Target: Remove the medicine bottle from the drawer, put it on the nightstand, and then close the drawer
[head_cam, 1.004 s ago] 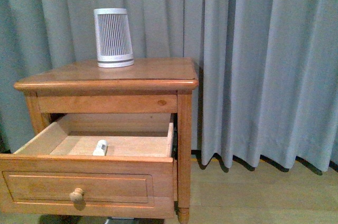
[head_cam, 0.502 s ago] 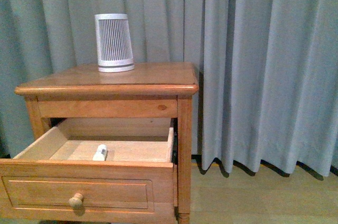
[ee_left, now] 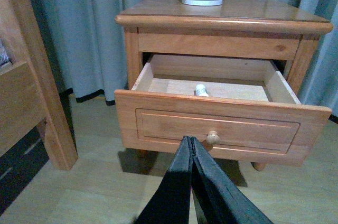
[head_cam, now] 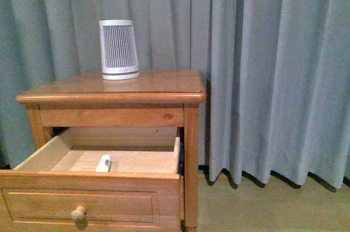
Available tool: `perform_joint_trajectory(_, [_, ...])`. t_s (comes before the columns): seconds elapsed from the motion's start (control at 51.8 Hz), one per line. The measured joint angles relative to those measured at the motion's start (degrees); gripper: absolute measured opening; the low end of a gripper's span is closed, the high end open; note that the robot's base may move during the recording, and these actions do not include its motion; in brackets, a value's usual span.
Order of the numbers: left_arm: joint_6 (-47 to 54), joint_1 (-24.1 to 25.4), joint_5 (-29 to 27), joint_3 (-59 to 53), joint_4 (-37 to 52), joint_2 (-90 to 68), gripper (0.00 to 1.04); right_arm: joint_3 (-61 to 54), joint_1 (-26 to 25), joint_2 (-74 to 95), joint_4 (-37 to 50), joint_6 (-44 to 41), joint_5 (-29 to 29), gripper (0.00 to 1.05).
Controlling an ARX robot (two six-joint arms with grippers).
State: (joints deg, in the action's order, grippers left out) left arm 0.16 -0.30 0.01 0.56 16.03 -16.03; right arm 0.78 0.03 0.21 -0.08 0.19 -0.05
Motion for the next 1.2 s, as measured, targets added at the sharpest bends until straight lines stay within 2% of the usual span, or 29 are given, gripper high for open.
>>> perform_joint_trajectory(0.367, [0.0,0.0,0.0,0.0,-5.8,5.8,0.03,0.0,0.0,0.0,0.0,0.0,0.0,0.98])
perform_joint_trajectory(0.463, [0.0,0.0,0.0,0.0,-15.3,14.1,0.03,0.0,0.0,0.0,0.0,0.0,0.0,0.98])
perform_joint_trajectory(0.656, [0.0,0.0,0.0,0.0,-15.8,15.6,0.03,0.0,0.0,0.0,0.0,0.0,0.0,0.98])
perform_joint_trajectory(0.714, [0.0,0.0,0.0,0.0,-15.8,15.6,0.13,0.0,0.0,0.0,0.0,0.0,0.0,0.98])
perform_joint_trajectory(0.811, [0.0,0.0,0.0,0.0,-15.9,15.7,0.38,0.0,0.0,0.0,0.0,0.0,0.3,0.98])
perform_joint_trajectory(0.965, [0.0,0.0,0.0,0.0,-16.0,15.7,0.65,0.0,0.0,0.0,0.0,0.0,0.2,0.98])
perform_joint_trajectory(1.004, [0.0,0.0,0.0,0.0,-16.0,15.7,0.75,0.0,0.0,0.0,0.0,0.0,0.2,0.98])
perform_joint_trajectory(1.081, [0.0,0.0,0.0,0.0,-16.0,15.7,0.89,0.0,0.0,0.0,0.0,0.0,0.2,0.98])
perform_joint_trajectory(1.158, [0.0,0.0,0.0,0.0,-16.0,15.7,0.99,0.0,0.0,0.0,0.0,0.0,0.2,0.98])
perform_joint_trajectory(1.197, [0.0,0.0,0.0,0.0,-16.0,15.8,0.98,0.0,0.0,0.0,0.0,0.0,0.2,0.98])
